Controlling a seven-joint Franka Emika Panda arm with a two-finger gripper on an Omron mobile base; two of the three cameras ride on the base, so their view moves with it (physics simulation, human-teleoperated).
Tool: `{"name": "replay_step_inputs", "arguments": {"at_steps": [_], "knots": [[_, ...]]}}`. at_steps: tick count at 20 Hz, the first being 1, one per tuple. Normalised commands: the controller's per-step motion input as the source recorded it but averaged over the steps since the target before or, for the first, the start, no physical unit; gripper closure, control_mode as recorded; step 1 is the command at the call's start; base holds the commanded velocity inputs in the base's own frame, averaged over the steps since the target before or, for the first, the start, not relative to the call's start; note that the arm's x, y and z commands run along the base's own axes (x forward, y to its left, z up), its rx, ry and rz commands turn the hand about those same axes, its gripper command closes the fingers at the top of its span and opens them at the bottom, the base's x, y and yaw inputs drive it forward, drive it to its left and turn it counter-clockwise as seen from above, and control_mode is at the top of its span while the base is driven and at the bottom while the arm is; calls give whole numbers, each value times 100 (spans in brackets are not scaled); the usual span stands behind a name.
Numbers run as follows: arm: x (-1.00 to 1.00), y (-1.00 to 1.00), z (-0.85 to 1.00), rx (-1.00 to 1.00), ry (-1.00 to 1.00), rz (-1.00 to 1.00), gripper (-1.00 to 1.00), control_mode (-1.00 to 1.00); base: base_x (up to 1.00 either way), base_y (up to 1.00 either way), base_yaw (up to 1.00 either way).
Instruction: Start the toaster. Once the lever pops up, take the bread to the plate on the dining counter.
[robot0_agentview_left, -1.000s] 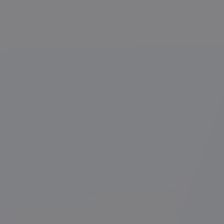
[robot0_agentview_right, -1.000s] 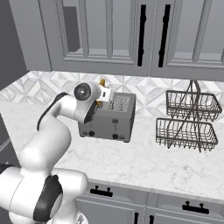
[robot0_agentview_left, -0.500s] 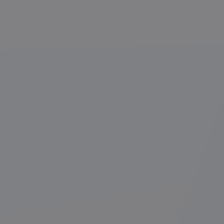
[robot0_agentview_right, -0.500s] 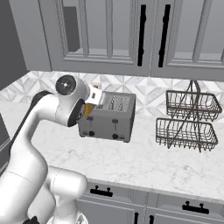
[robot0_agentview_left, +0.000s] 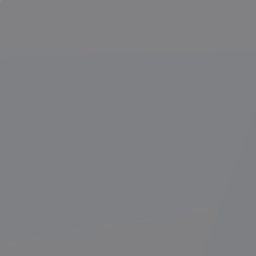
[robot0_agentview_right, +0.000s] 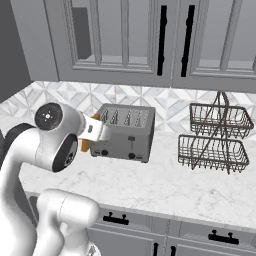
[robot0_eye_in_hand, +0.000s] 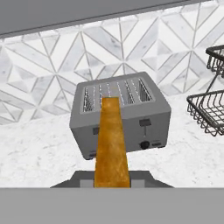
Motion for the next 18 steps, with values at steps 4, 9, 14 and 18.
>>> {"name": "replay_step_inputs", "arguments": {"at_steps": [4, 9, 14, 18], "knots": [[-84, 15, -6, -1, 11, 0, 100, -100, 0, 0, 0], [-59, 10, -5, -3, 7, 0, 100, -100, 0, 0, 0], [-66, 1, -3, -1, 2, 0, 100, -100, 0, 0, 0], [-25, 0, 0, 0, 0, -1, 100, 100, -75, -3, -7]]}}
